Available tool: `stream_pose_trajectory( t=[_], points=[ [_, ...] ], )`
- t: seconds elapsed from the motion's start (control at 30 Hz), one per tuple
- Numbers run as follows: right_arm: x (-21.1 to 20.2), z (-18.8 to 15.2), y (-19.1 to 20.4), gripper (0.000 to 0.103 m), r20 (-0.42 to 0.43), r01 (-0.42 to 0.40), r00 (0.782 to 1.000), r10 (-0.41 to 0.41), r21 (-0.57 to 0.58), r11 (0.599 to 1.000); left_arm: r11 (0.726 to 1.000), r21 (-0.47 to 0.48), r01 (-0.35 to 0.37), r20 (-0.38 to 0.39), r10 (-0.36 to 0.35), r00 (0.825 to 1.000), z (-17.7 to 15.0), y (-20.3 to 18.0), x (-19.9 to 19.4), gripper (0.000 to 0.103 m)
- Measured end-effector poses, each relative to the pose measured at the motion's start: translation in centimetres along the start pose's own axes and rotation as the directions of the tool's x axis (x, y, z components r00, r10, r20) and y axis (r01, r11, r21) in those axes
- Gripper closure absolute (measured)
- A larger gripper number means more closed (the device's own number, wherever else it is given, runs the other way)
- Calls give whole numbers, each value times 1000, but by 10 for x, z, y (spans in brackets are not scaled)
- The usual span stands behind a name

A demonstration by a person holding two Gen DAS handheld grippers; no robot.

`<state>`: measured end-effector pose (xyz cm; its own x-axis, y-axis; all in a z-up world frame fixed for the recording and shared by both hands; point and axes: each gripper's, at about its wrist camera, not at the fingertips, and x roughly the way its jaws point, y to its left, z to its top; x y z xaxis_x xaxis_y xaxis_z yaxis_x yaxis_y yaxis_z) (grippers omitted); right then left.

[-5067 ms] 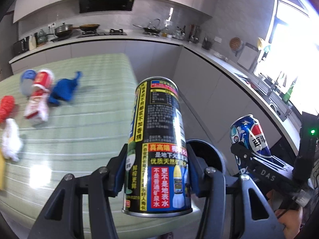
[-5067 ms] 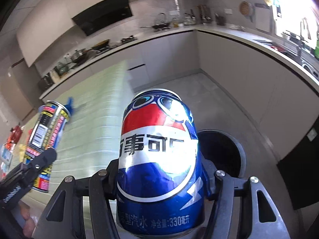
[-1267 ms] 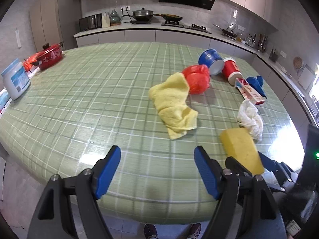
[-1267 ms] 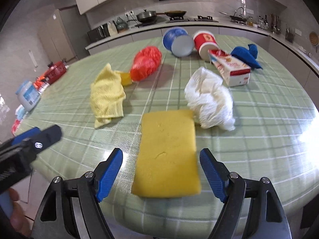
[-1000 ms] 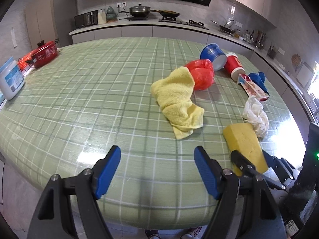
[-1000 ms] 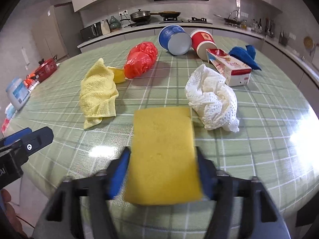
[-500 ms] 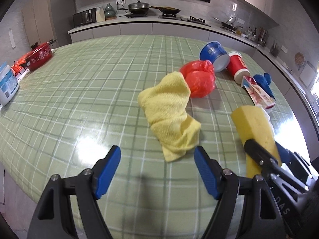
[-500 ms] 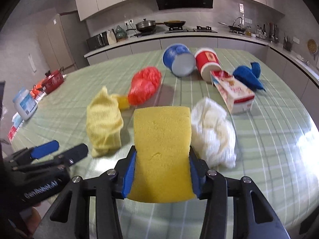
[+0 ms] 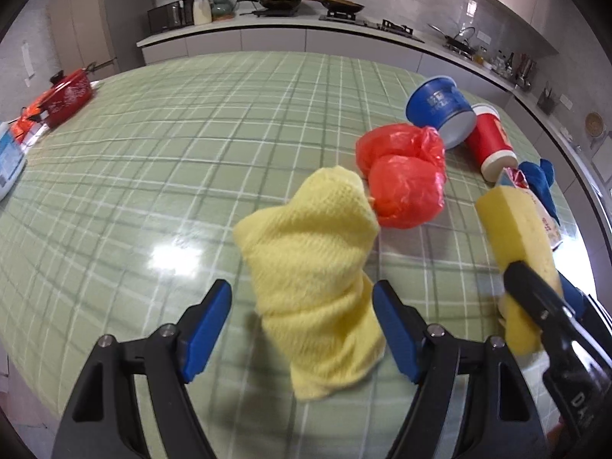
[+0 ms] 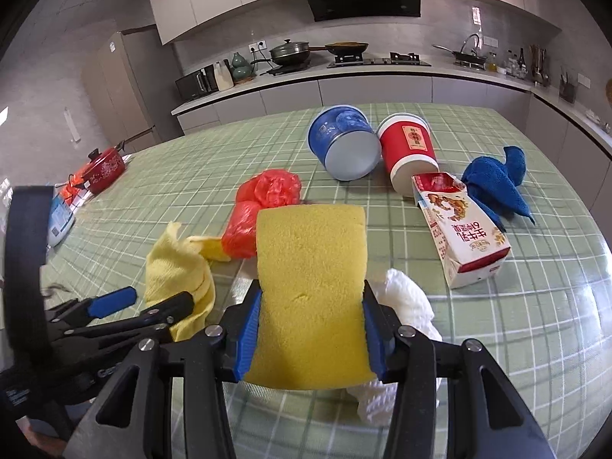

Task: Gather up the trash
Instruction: 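Grasp the yellow sponge with right tool while left tool grasps the yellow cloth, then carry the sponge and cloth with both tools over the black bin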

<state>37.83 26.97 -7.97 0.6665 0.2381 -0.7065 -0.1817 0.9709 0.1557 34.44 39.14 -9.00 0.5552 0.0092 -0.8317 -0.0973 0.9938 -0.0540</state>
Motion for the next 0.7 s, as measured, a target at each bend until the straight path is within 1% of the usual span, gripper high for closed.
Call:
stream_pose_trajectory(
  t=[0.13,0.2,0.23,0.27,0.3,0.4,0.53,0.7],
  points=[
    [9,3,-2,54,1,19,1000,-19,23,1000,999,30,26,-12,-26,1000,5,1,14,26],
    [12,4,-1,54,4,31,1000,-31,29,999,998,32,63,-6,-63,998,5,5,17,28],
    [13,4,0,54,3,34,999,-34,34,999,997,36,65,9,-65,998,5,5,15,34],
    [15,4,1,54,1,37,999,-37,39,999,997,40,68,17,-69,997,5,5,14,42],
    [15,4,2,54,1,40,999,-41,42,998,995,41,86,22,-87,996,5,8,13,47],
    [16,4,7,54,-1,54,999,-54,44,998,994,29,107,32,-107,994,4,13,9,54],
    [11,5,12,54,6,67,998,-68,49,997,991,27,130,50,-131,990,4,18,-3,56],
    [0,5,15,54,18,78,997,-79,63,995,990,46,134,117,-139,983,5,23,-32,56]
  ],
)
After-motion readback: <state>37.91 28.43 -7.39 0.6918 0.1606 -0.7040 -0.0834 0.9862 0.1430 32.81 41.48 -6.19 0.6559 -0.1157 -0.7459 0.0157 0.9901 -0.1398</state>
